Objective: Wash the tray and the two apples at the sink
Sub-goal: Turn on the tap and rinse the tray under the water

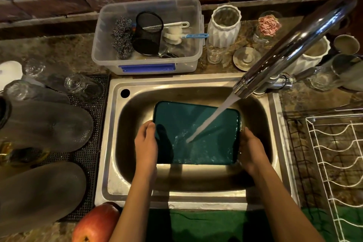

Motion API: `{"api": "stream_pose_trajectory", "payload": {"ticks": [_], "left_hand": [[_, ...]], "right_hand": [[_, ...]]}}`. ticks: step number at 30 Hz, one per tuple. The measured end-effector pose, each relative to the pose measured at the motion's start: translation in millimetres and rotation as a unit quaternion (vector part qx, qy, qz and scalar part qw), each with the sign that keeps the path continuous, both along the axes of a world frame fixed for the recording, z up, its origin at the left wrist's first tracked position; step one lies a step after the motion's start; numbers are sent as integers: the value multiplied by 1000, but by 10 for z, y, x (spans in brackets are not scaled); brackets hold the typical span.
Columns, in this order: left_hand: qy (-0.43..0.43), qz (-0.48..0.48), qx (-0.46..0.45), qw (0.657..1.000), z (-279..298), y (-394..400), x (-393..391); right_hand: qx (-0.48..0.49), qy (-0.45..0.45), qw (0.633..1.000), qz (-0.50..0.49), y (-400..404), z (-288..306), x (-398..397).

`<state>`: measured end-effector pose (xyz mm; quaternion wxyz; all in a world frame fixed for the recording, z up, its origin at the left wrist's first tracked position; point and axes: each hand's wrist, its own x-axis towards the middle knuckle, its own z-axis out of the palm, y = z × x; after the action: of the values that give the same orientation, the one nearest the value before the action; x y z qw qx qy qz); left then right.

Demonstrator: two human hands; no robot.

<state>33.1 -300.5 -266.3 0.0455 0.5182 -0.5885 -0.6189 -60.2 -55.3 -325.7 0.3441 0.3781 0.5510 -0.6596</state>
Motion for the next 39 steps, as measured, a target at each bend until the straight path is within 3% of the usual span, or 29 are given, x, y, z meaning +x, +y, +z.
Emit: {"api": "stream_pose_trajectory", "payload": {"ticks": [8, 14, 27, 34, 39], "left_hand": [[-53, 86, 94, 990, -190, -37, 50], [-96, 80, 132, 983, -348, 96, 51], [-97, 30, 81, 992, -127, 85, -91], [-16, 18, 43, 999, 71, 105, -87], [20, 28, 33, 999, 97, 55, -38]], "right_hand": [[27, 77, 996, 35, -64, 150, -130], [93, 142, 979, 108, -136, 352, -292], [108, 29, 988, 102, -73, 223, -282], [55, -37, 997, 36, -99, 89, -63], [32, -12, 999, 9, -92, 67, 6]]}}
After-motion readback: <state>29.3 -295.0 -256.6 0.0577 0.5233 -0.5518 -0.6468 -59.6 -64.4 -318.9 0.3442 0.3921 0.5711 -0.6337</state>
